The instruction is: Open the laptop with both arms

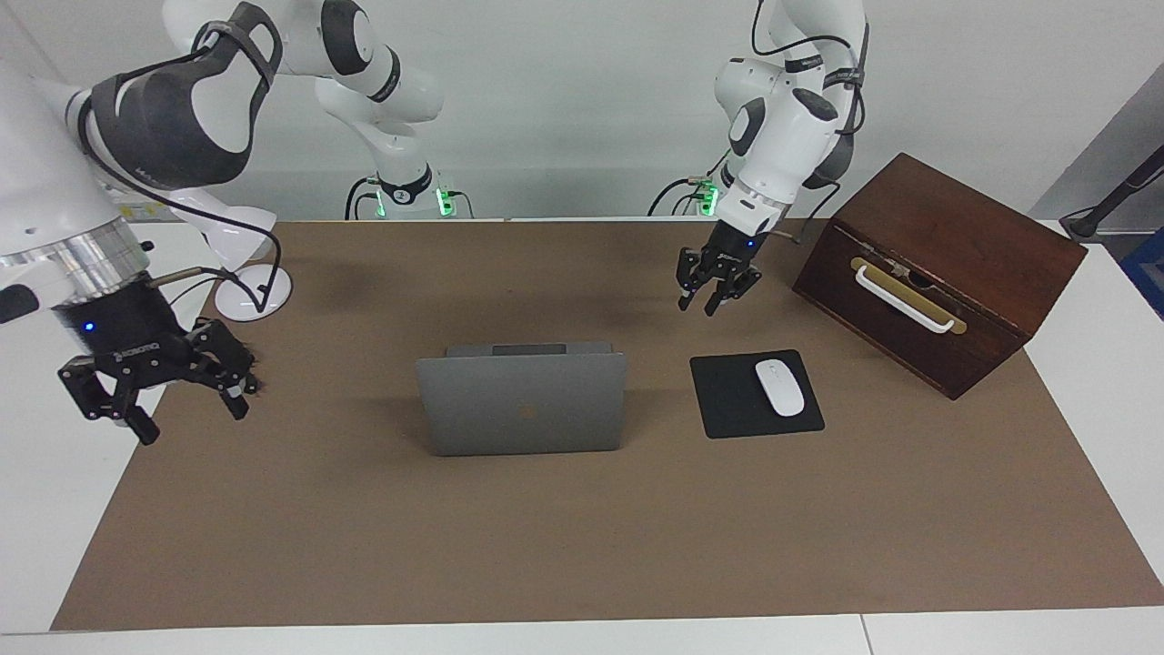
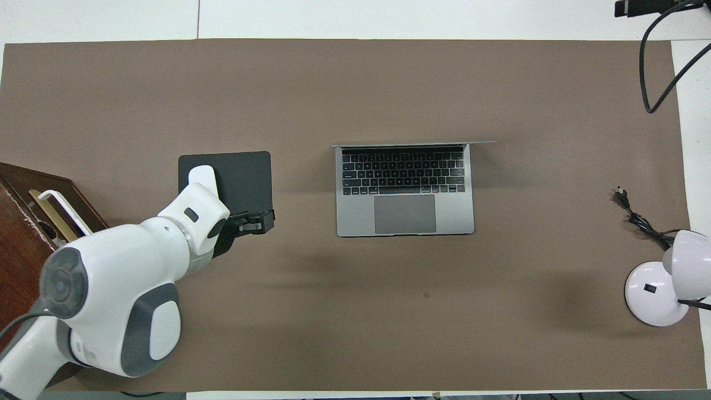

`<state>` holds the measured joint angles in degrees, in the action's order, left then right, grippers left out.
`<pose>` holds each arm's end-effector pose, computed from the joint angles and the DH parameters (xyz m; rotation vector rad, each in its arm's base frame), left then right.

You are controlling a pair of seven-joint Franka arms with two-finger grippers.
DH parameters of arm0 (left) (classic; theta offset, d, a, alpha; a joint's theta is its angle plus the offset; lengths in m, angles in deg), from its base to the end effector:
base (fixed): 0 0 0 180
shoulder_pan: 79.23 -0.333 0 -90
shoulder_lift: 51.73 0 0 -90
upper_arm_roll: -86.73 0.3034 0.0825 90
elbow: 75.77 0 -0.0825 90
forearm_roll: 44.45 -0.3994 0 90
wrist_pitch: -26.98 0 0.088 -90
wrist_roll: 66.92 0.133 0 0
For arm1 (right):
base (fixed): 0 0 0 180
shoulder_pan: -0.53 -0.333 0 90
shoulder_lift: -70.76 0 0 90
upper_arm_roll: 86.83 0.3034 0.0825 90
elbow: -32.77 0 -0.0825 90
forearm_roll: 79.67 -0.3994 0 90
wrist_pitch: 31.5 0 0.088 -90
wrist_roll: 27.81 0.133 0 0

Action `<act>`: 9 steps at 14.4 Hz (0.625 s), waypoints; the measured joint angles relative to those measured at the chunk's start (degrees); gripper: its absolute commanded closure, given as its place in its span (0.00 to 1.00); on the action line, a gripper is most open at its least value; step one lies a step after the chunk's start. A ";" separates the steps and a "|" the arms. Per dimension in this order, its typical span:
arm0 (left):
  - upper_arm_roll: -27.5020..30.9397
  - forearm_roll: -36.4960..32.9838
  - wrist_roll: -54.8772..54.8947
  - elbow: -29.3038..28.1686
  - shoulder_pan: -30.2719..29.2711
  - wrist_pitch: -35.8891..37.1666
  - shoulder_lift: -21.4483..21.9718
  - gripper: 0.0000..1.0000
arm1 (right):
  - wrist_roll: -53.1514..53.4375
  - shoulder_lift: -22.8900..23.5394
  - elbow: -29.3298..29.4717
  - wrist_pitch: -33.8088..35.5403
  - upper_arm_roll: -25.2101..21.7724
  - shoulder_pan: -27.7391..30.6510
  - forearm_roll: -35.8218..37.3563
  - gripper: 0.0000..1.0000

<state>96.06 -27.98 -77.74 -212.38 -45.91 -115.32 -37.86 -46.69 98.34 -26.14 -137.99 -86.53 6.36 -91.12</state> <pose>0.4701 -0.2125 0.4037 2.7826 -0.0409 0.3400 0.7337 -0.0516 0.5777 -2.9472 -0.3091 -0.5749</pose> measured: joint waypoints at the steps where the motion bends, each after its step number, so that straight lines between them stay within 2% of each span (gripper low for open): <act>1: 0.00 -2.02 0.00 2.33 -1.48 5.06 0.62 0.00 | 0.10 -0.60 0.37 3.77 0.01 -0.09 1.62 0.00; 3: -0.02 -4.97 0.04 7.11 -4.38 13.52 1.27 0.00 | 4.07 -1.90 0.53 11.64 0.05 -0.29 2.67 0.00; 5: 0.01 -8.29 0.38 11.08 -6.68 20.30 1.76 0.00 | 12.50 -3.19 0.54 16.72 0.34 -0.51 2.82 0.00; 9: 0.05 -11.18 6.79 15.72 -12.68 29.85 2.85 0.00 | 23.23 -6.15 0.23 26.68 0.60 -3.15 5.20 0.00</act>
<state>96.11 -39.16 -70.95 -196.65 -58.60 -85.47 -35.01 -23.46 92.19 -25.91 -111.31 -85.93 3.21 -85.92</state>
